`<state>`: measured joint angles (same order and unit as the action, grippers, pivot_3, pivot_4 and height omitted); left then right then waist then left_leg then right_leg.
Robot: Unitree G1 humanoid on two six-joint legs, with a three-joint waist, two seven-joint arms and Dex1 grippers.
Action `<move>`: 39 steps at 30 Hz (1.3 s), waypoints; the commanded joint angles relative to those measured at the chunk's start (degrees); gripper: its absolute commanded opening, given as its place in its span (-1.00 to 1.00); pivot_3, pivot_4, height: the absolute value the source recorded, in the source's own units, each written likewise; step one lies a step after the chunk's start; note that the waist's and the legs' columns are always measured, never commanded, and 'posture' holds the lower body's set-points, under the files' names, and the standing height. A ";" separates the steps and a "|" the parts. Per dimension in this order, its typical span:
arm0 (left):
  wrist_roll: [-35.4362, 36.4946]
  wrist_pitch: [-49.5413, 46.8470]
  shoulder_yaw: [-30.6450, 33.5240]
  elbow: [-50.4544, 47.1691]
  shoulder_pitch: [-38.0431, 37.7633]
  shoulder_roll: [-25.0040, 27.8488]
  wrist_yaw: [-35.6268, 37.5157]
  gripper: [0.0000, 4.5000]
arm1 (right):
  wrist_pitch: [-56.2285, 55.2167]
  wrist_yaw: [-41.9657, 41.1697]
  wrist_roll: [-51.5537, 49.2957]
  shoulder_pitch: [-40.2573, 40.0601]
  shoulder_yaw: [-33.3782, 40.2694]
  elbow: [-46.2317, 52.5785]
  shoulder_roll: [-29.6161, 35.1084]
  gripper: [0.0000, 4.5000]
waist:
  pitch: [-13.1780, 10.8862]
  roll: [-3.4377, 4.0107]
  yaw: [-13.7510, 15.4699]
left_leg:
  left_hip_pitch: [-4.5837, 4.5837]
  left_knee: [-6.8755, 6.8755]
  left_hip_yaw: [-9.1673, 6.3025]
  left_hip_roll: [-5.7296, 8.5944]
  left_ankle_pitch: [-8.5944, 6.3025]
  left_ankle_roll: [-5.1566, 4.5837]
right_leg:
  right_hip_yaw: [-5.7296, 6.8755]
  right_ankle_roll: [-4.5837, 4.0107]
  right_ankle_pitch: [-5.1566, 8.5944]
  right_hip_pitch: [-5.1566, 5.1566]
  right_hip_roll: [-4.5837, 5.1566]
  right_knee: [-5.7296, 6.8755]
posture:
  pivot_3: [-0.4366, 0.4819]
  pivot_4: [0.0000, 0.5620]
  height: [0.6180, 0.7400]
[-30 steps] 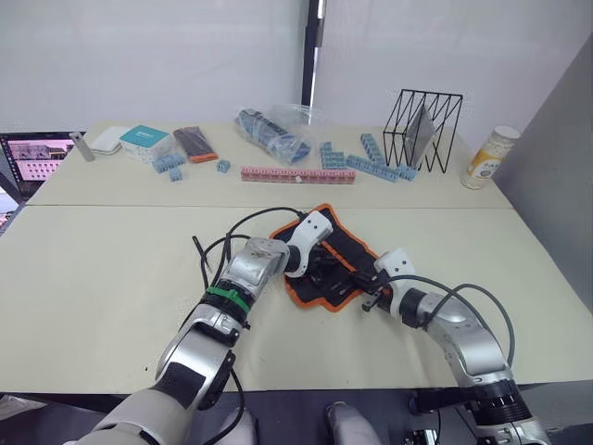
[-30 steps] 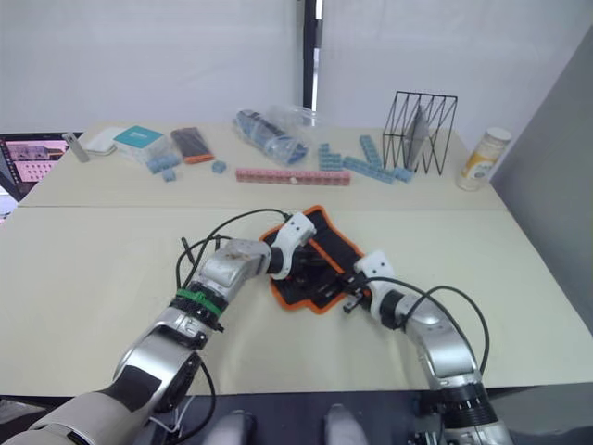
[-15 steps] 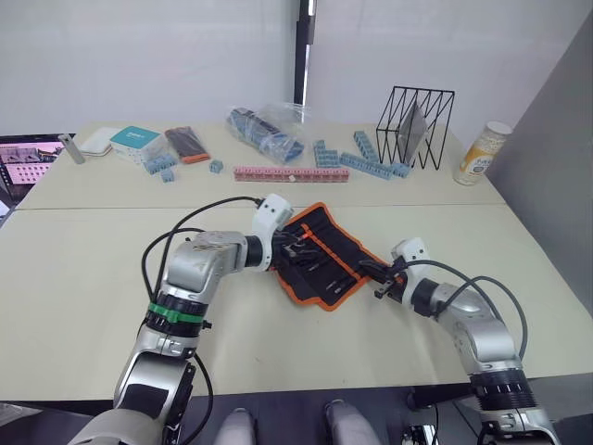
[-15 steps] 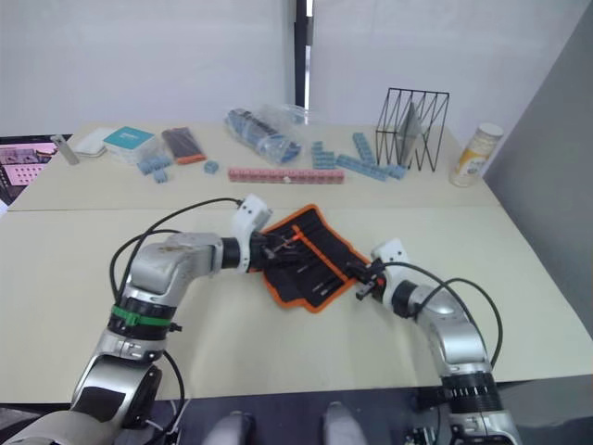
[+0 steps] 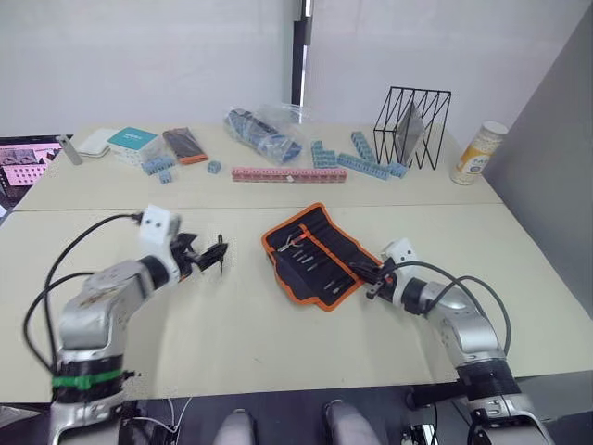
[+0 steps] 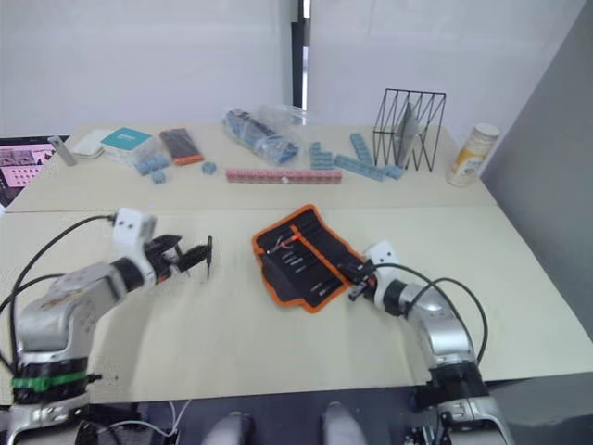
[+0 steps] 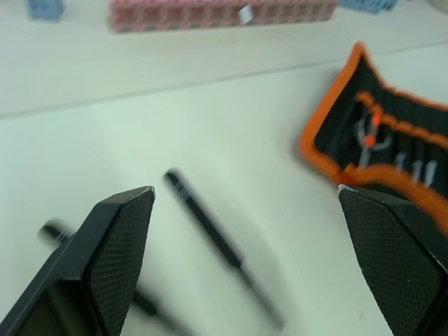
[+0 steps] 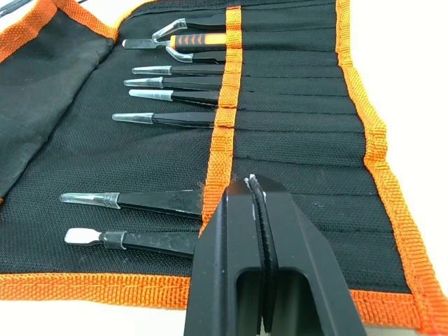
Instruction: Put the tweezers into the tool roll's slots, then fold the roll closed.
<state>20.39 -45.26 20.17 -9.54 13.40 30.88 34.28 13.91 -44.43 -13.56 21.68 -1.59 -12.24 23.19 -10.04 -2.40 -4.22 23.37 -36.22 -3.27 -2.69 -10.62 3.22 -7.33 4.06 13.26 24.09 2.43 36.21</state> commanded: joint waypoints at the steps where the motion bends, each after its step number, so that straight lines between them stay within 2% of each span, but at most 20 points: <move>1: -3.03 5.98 1.12 -1.47 -7.37 2.07 -0.98 0.98 | -1.47 -1.66 1.60 0.76 -1.39 -1.24 1.18 -1.00 | 0.00 0.00 0.04 | 0.00 0.01 0.01 -0.01 0.00 0.00 | 0.00 -0.01 0.01 0.01 0.00 0.00 | -0.05 -0.47 0.95; 3: -4.27 8.71 0.44 -2.22 -10.82 1.14 -2.54 0.98 | -2.46 -1.97 2.22 0.83 -1.69 -2.74 1.01 -1.00 | 0.01 -0.03 0.19 | -0.02 0.02 0.03 -0.02 0.00 0.00 | 0.01 -0.04 0.02 0.01 0.00 -0.01 | -0.05 -0.47 0.95; 11: -0.45 15.59 6.21 -8.24 -20.79 -10.57 -10.02 0.98 | -5.00 -2.32 2.06 1.11 -1.27 -3.42 -0.16 -1.00 | 0.04 -0.03 -0.17 | -0.22 0.01 0.20 -0.09 -0.01 0.01 | -0.01 -0.10 -0.03 -0.12 0.01 0.00 | -0.05 -0.47 0.95; 17: -0.53 21.89 4.84 -10.81 -28.02 -14.43 -10.62 0.98 | -5.38 -2.49 1.46 1.49 -0.80 -1.88 -0.19 -1.00 | 0.05 -0.02 -0.24 | -0.22 0.05 0.21 -0.09 -0.01 0.01 | -0.02 -0.14 -0.01 -0.07 0.00 -0.01 | -0.05 -0.47 0.95; 22: -0.25 25.10 3.63 -11.34 -30.64 -15.67 -10.58 0.98 | -5.21 -2.83 1.63 1.37 -1.04 -1.75 0.16 -1.00 | 0.05 -0.01 -0.21 | -0.23 0.05 0.23 -0.09 -0.01 0.01 | -0.03 -0.41 0.15 -0.06 0.01 -0.02 | -0.05 -0.47 0.95; 32: 2.71 22.91 2.62 -13.34 -27.02 -16.04 -14.14 0.98 | -4.43 -3.33 2.09 0.51 -1.68 -0.88 0.17 -1.00 | 0.05 -0.01 0.06 | -0.21 0.02 0.22 -0.09 0.00 0.01 | -0.03 -0.42 0.15 -0.06 0.01 -0.02 | -0.05 -0.47 0.95; 35: 3.40 19.37 2.15 -14.39 -22.83 -15.75 -17.44 0.98 | -4.08 -3.28 2.04 0.36 -1.62 -0.51 0.34 -1.00 | 0.05 -0.02 0.20 | -0.19 -0.05 0.20 -0.09 0.00 0.01 | -0.02 -0.41 0.15 -0.07 0.00 0.00 | -0.05 -0.47 0.95; 39: 3.69 10.53 1.53 -13.77 -13.51 -16.64 -25.32 0.98 | -3.73 -3.24 2.16 0.05 -1.67 -0.21 0.58 -1.00 | 0.04 -0.02 0.23 | -0.14 -0.13 0.16 -0.08 0.01 -0.01 | 0.00 -0.18 0.01 -0.09 -0.02 0.00 | -0.05 -0.47 0.95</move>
<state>22.96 -31.87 22.11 -21.61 -1.75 14.61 11.90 9.83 -47.29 -11.44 21.91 -3.10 -13.96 23.30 -10.00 -2.43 -3.99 23.22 -36.35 -3.11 -2.76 -10.61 3.21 -7.33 4.00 13.20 23.98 2.41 36.21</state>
